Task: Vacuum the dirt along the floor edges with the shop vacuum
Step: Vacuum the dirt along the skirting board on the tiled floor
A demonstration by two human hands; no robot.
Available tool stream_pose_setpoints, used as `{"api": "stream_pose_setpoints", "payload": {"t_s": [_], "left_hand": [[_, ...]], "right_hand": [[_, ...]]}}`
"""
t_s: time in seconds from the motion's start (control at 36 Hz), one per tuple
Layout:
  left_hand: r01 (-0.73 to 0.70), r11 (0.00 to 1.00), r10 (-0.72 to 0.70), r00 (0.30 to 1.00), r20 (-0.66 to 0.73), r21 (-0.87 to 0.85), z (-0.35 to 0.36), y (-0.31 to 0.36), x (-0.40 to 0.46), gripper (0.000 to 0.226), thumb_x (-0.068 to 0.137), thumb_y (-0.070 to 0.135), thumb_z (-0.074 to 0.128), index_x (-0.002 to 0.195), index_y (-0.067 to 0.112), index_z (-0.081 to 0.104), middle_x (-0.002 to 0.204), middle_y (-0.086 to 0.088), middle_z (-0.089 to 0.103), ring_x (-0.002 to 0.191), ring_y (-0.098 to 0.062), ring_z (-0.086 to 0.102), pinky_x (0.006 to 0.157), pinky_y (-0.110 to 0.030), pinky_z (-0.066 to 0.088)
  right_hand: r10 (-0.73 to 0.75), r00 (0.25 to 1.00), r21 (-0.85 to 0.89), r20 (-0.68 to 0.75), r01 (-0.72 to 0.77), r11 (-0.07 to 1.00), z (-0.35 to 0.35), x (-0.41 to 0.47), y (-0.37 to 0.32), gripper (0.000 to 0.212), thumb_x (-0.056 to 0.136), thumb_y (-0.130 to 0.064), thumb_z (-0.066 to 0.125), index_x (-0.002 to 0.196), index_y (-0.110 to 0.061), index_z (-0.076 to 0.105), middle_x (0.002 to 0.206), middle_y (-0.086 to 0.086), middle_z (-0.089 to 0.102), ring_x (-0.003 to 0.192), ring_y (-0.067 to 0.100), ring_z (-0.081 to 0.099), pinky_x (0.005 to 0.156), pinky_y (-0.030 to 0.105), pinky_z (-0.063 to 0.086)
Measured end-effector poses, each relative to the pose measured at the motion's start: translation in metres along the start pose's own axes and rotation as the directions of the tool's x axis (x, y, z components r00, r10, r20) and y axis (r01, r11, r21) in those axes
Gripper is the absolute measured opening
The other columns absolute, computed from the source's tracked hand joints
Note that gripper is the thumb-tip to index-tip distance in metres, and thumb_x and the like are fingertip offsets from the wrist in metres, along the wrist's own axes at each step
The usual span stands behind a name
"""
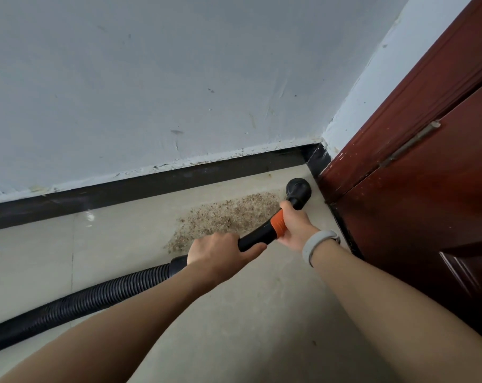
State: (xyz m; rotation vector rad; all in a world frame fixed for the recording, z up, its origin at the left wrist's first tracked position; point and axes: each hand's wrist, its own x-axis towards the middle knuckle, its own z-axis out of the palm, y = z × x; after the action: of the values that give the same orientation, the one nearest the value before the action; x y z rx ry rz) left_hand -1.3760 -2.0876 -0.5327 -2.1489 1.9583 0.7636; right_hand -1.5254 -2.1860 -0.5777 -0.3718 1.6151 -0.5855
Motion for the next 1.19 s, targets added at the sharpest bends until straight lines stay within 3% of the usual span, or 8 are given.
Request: {"api": "stream_pose_setpoints", "payload": {"t_s": [0.08,0.25,0.5,0.64,0.75,0.83,1.06,1.19], "left_hand": [[0.031,0.999,-0.031,1.0,0.004,-0.025,-0.001,-0.013,-0.005,0.059,0.083,0.079,0.029,0.074,0.025,0.053,0.068,0.007,0.056,0.066,-0.016,0.058,0.057,-0.027,0.038],[0.066,0.997,-0.066,0.998,0.002,-0.044,-0.002,-0.04,-0.023,0.062,0.083,0.079,0.029,0.08,0.025,0.058,0.07,0.006,0.059,0.069,-0.016,0.058,0.059,-0.027,0.04],[0.121,0.989,-0.12,0.993,0.01,-0.084,-0.001,-0.093,-0.061,0.062,0.082,0.08,0.026,0.078,0.026,0.056,0.069,0.007,0.058,0.065,-0.014,0.057,0.059,-0.028,0.039],[0.174,0.979,-0.176,0.984,-0.008,-0.11,0.006,-0.125,-0.084,0.062,0.082,0.081,0.023,0.075,0.026,0.052,0.069,0.007,0.059,0.064,-0.012,0.057,0.06,-0.028,0.042],[0.225,0.963,-0.23,0.973,-0.015,-0.15,0.011,-0.147,-0.104,0.061,0.083,0.08,0.025,0.072,0.026,0.051,0.069,0.007,0.059,0.064,-0.012,0.057,0.059,-0.027,0.041],[0.267,0.95,-0.274,0.961,-0.021,-0.161,0.014,-0.16,-0.118,0.06,0.083,0.079,0.027,0.071,0.025,0.049,0.067,0.007,0.057,0.064,-0.014,0.055,0.06,-0.028,0.04],[0.354,0.91,-0.372,0.927,-0.052,-0.214,0.031,-0.184,-0.159,0.056,0.084,0.075,0.03,0.067,0.024,0.045,0.061,0.007,0.054,0.061,-0.017,0.053,0.06,-0.029,0.04],[0.397,0.89,-0.419,0.906,-0.057,-0.222,0.04,-0.197,-0.172,0.057,0.084,0.075,0.03,0.067,0.024,0.046,0.061,0.006,0.056,0.061,-0.016,0.054,0.059,-0.029,0.04]], "right_hand": [[0.005,1.0,-0.032,0.013,-0.004,0.999,0.016,-0.007,0.003,0.034,0.095,-0.027,0.052,0.122,-0.007,0.042,0.113,0.016,0.053,0.11,0.035,0.056,0.088,0.051,0.053],[0.009,0.999,-0.109,0.032,-0.005,0.994,0.044,-0.025,0.013,0.028,0.096,-0.027,0.051,0.115,-0.008,0.043,0.108,0.015,0.053,0.101,0.034,0.057,0.075,0.044,0.053],[0.038,0.998,-0.249,0.05,-0.025,0.968,0.095,-0.058,0.041,0.027,0.098,-0.032,0.048,0.112,-0.011,0.043,0.122,0.015,0.055,0.111,0.034,0.057,0.088,0.05,0.053],[0.012,0.998,-0.388,0.063,0.013,0.922,0.128,-0.079,0.057,0.031,0.099,-0.037,0.046,0.112,-0.008,0.045,0.111,0.014,0.053,0.107,0.033,0.057,0.075,0.042,0.056],[-0.005,0.997,-0.452,0.071,0.037,0.891,0.15,-0.092,0.074,0.032,0.098,-0.038,0.045,0.108,-0.008,0.046,0.105,0.013,0.053,0.098,0.03,0.056,0.085,0.044,0.056],[0.004,0.995,-0.44,0.099,0.04,0.897,0.162,-0.101,0.089,0.029,0.098,-0.035,0.045,0.107,-0.008,0.044,0.104,0.011,0.053,0.094,0.028,0.055,0.081,0.04,0.056],[0.024,0.989,-0.521,0.146,0.056,0.852,0.192,-0.113,0.125,0.038,0.092,-0.04,0.049,0.113,-0.009,0.047,0.111,0.012,0.057,0.1,0.03,0.059,0.086,0.045,0.055],[0.03,0.985,-0.551,0.172,0.071,0.832,0.207,-0.119,0.14,0.035,0.089,-0.044,0.048,0.099,-0.01,0.048,0.102,0.012,0.059,0.099,0.032,0.061,0.088,0.047,0.054]]}}
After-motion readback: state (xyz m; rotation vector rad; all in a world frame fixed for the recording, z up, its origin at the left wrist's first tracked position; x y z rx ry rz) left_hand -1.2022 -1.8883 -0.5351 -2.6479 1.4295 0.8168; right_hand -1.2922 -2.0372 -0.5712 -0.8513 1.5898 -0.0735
